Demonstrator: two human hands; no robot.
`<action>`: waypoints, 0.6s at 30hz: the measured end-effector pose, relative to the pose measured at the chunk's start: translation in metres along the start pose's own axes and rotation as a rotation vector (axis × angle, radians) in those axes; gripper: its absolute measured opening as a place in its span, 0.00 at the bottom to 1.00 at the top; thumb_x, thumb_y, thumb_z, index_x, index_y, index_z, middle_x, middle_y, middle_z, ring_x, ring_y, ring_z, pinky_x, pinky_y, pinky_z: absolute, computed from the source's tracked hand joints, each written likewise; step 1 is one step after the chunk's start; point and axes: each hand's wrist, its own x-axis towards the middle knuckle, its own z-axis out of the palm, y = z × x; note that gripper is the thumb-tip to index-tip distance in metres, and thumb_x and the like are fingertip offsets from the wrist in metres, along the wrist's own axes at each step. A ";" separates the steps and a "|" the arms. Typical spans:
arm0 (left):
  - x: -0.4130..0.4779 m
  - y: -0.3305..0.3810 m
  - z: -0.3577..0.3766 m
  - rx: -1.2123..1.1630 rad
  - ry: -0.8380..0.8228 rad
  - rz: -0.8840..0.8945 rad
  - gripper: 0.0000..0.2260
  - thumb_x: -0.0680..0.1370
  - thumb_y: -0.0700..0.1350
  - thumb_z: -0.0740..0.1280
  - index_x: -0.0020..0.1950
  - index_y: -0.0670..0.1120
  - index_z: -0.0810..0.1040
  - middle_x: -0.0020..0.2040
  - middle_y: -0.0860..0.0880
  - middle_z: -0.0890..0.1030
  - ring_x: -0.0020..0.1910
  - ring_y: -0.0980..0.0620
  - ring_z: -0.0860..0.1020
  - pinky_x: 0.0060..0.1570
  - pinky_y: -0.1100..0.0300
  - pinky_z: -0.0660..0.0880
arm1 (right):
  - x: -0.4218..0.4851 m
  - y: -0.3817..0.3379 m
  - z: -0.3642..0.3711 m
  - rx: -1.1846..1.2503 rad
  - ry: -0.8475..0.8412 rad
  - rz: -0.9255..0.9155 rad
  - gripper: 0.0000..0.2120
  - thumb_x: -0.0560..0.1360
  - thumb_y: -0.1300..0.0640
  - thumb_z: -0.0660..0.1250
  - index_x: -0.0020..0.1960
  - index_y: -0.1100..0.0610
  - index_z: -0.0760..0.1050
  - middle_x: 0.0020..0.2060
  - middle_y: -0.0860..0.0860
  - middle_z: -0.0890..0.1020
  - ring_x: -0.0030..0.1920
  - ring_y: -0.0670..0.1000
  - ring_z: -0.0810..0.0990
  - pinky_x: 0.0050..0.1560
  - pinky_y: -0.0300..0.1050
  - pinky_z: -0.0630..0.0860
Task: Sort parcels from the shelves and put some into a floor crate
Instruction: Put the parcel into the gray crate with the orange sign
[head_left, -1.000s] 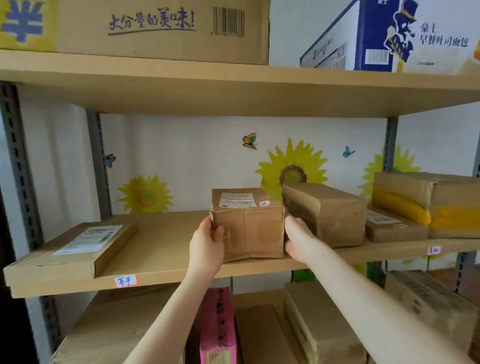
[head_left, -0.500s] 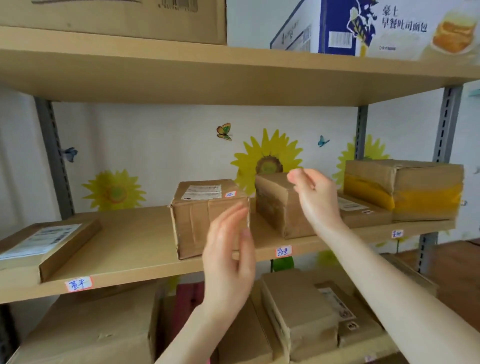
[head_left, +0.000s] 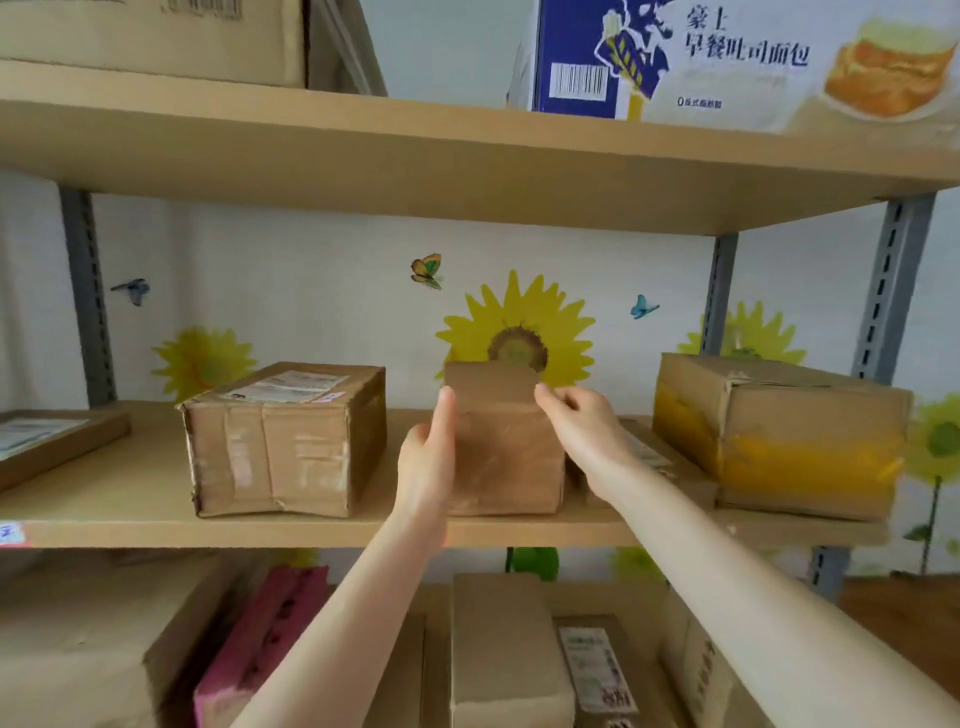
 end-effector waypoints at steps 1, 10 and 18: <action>-0.005 0.002 0.001 -0.045 0.041 -0.022 0.41 0.64 0.72 0.62 0.64 0.41 0.73 0.61 0.45 0.78 0.60 0.44 0.76 0.62 0.49 0.71 | -0.007 0.000 -0.003 0.041 -0.006 -0.049 0.17 0.78 0.47 0.58 0.50 0.61 0.75 0.40 0.53 0.73 0.43 0.51 0.72 0.42 0.44 0.65; -0.044 0.000 -0.003 -0.504 0.114 0.034 0.12 0.75 0.52 0.67 0.53 0.46 0.77 0.53 0.47 0.81 0.51 0.50 0.80 0.46 0.55 0.77 | -0.035 0.000 -0.012 0.349 0.112 -0.105 0.25 0.71 0.44 0.69 0.64 0.52 0.69 0.54 0.41 0.74 0.56 0.42 0.73 0.63 0.42 0.66; -0.050 -0.001 -0.015 -0.301 0.102 0.202 0.15 0.79 0.44 0.57 0.64 0.55 0.72 0.58 0.48 0.76 0.57 0.49 0.75 0.59 0.50 0.73 | -0.046 -0.001 -0.013 0.757 -0.282 0.171 0.19 0.72 0.48 0.69 0.60 0.53 0.76 0.51 0.49 0.84 0.53 0.50 0.82 0.59 0.53 0.75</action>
